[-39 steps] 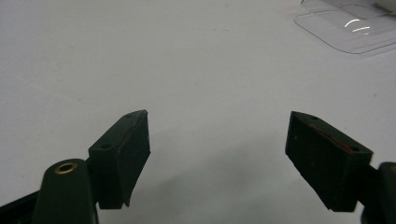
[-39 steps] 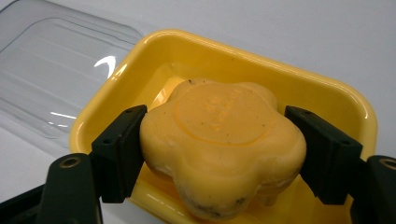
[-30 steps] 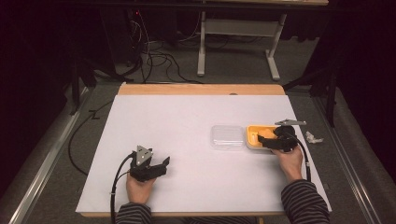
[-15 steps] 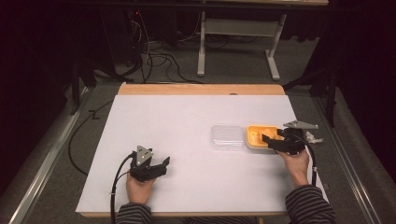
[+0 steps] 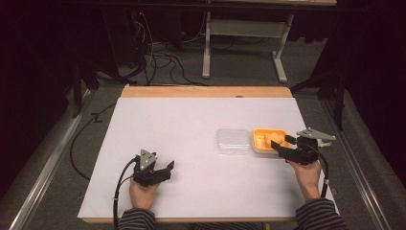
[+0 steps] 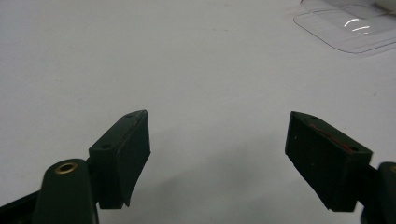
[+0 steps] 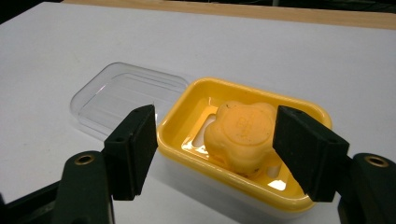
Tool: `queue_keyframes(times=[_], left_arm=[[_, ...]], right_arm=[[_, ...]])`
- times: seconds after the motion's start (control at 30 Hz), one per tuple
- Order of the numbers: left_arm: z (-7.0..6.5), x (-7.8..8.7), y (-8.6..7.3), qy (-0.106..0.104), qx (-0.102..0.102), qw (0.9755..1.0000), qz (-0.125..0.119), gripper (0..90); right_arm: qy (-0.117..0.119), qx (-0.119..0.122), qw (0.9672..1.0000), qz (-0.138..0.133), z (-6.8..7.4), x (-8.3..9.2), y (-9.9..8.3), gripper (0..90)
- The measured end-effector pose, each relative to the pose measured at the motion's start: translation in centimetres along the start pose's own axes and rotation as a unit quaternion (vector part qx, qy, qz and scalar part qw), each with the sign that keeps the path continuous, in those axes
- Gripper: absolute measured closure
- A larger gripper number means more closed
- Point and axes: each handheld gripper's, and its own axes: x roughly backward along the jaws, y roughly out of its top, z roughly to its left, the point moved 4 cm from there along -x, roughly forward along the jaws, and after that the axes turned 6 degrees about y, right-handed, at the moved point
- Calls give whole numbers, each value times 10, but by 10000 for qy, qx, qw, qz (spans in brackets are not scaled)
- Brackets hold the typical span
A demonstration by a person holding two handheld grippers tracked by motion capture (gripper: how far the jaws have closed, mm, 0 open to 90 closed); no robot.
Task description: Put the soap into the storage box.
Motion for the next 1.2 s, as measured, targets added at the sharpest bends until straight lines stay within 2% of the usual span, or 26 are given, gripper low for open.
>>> queue_keyframes(times=[0.33, 0.8, 1.2], left_arm=[[0, 0, 0, 5, -1, 10000, 4, 228], [0, 0, 0, 9, 8, 10000, 2, 227], [0, 0, 0, 9, 1, 10000, 9, 227]], right_arm=[[154, -51, 9998, -154, 8, 13, -5, 316], [370, 42, 9990, -257, 24, 20, -14, 318], [472, -47, 9982, -357, 32, 25, -22, 322]])
